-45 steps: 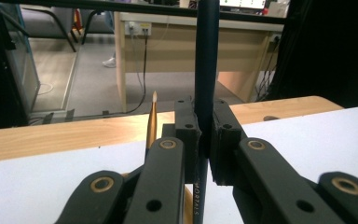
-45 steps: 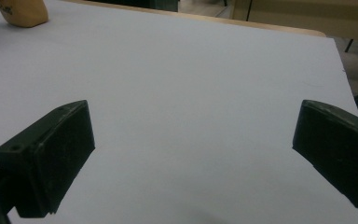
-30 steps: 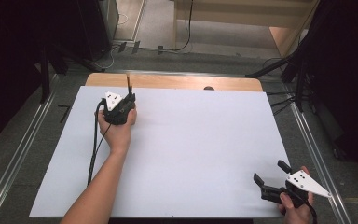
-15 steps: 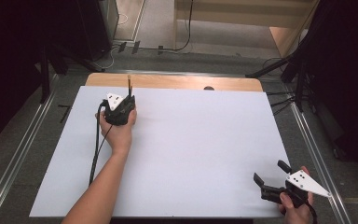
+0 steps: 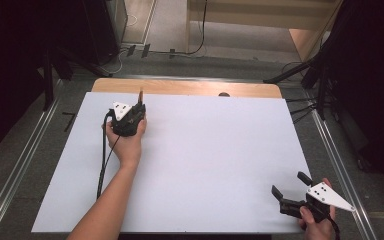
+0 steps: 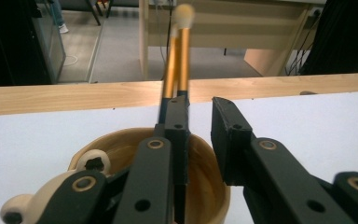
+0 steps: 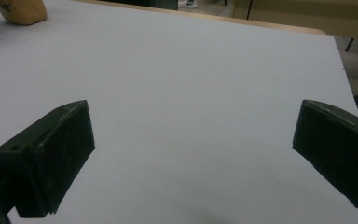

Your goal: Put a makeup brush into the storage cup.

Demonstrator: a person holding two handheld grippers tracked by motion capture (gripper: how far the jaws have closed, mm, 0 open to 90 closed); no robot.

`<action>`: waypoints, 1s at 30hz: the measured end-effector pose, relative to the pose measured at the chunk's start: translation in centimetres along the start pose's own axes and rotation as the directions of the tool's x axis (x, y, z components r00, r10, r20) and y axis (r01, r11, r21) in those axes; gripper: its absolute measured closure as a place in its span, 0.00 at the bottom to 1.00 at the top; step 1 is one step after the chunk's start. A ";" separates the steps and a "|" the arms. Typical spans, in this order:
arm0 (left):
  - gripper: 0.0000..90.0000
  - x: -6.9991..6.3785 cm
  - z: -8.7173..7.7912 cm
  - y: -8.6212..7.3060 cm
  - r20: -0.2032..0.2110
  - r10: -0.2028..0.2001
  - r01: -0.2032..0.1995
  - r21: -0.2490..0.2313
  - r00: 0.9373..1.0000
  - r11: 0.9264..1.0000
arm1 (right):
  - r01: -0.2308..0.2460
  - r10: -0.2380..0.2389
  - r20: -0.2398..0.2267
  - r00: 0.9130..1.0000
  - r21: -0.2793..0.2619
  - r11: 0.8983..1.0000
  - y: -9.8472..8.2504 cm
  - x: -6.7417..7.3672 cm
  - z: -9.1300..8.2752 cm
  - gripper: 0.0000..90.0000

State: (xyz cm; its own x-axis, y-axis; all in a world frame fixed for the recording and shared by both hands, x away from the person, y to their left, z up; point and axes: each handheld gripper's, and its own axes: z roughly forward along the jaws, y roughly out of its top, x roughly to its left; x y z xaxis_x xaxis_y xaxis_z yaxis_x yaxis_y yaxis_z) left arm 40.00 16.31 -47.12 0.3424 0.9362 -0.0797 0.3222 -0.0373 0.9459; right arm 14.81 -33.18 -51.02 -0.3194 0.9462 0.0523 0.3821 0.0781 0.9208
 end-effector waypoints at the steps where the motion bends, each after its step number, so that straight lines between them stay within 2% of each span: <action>1: 0.83 0.0 -0.2 0.0 0.008 -0.002 0.002 -0.002 1.000 1.000 | 0.001 -0.001 0.000 1.000 0.000 1.000 0.0 0.0 0.0 0.00; 5: 0.76 0.0 -1.0 0.1 0.058 -0.012 0.011 0.008 0.998 1.000 | 0.000 0.000 0.001 1.000 0.001 1.000 0.0 0.0 0.0 0.00; 7: 0.72 0.0 -1.5 0.2 0.066 -0.004 0.004 0.007 0.998 1.000 | 0.001 -0.001 0.002 1.000 0.001 1.000 0.0 0.0 0.0 0.00; 12: 0.60 0.3 -2.6 0.5 0.088 -0.019 0.018 0.006 0.996 1.000 | -0.001 0.001 0.002 1.000 0.001 1.000 0.0 0.0 0.0 0.00; 14: 0.57 0.3 -3.0 0.6 0.117 -0.027 0.028 -0.002 0.993 1.000 | 0.001 -0.001 0.001 1.000 0.000 1.000 0.0 0.0 0.0 0.00; 19: 0.47 0.2 -4.0 0.9 0.158 -0.015 0.015 0.001 0.987 1.000 | 0.002 -0.002 0.000 1.000 0.001 1.000 0.0 0.0 0.1 0.00; 23: 0.34 0.2 -4.8 1.0 0.180 -0.008 0.007 0.005 0.984 1.000 | 0.004 -0.004 0.002 1.000 0.001 1.000 0.0 0.0 0.0 0.00; 26: 0.19 0.1 -5.2 1.1 0.190 -0.004 -0.001 0.027 0.982 1.000 | 0.003 -0.003 0.004 1.000 0.002 1.000 0.1 0.1 0.0 0.00; 27: 0.16 0.1 -5.4 1.0 0.206 -0.004 -0.003 0.035 0.979 0.999 | 0.003 -0.003 0.004 1.000 0.001 1.000 0.1 0.1 0.0 0.00; 30: 0.07 -0.1 -5.9 0.9 0.215 0.025 -0.039 0.061 0.976 0.997 | 0.006 -0.006 0.004 1.000 0.001 1.000 0.1 0.1 0.0 0.00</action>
State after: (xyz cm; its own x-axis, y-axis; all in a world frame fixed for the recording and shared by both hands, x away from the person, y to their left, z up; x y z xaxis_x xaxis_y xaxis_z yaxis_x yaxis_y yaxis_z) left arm 35.03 18.29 -44.39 0.5322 0.8377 -0.1223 0.3622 -0.0947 0.9273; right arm 14.82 -33.10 -50.96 -0.3179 0.9471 0.0447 0.3810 0.0845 0.9207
